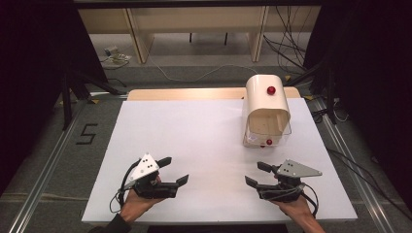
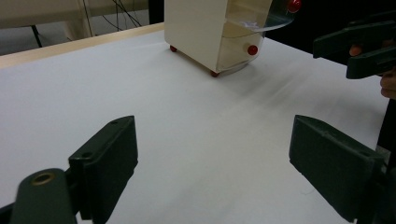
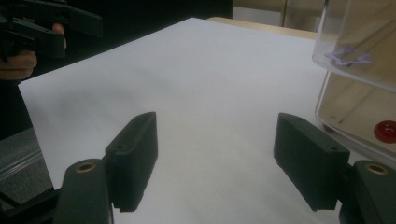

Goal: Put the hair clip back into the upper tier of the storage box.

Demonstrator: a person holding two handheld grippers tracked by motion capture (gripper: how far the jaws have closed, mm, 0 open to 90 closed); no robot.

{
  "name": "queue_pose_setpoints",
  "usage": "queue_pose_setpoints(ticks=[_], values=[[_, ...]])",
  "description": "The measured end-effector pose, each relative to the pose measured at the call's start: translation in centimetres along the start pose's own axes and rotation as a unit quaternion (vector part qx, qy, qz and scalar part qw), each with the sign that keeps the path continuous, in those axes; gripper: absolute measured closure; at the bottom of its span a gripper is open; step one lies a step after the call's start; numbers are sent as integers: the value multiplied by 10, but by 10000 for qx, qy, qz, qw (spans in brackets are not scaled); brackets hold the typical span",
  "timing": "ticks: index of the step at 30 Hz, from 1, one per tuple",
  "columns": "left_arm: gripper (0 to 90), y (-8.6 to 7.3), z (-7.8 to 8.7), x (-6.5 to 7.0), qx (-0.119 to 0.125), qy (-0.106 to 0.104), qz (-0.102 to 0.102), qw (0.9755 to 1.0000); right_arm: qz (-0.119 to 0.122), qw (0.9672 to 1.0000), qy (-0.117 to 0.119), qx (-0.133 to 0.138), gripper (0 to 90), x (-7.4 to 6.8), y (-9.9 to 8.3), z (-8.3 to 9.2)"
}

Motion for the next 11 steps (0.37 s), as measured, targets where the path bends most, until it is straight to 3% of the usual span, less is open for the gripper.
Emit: queue_pose_setpoints(ticks=[11], values=[[147, 0, -1, 1, -25, -71, 7, 10000, 3, 10000, -7, 3, 312, 0, 0, -1]])
Point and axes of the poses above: each handheld gripper's, and its own axes: z roughly backward along the jaws, y roughly out of its top, x roughly to its right, the point moved 8 cm from there along -z, roughly forward along the jaws, and after that the axes turned 3 degrees about y, right-handed, at the moved point
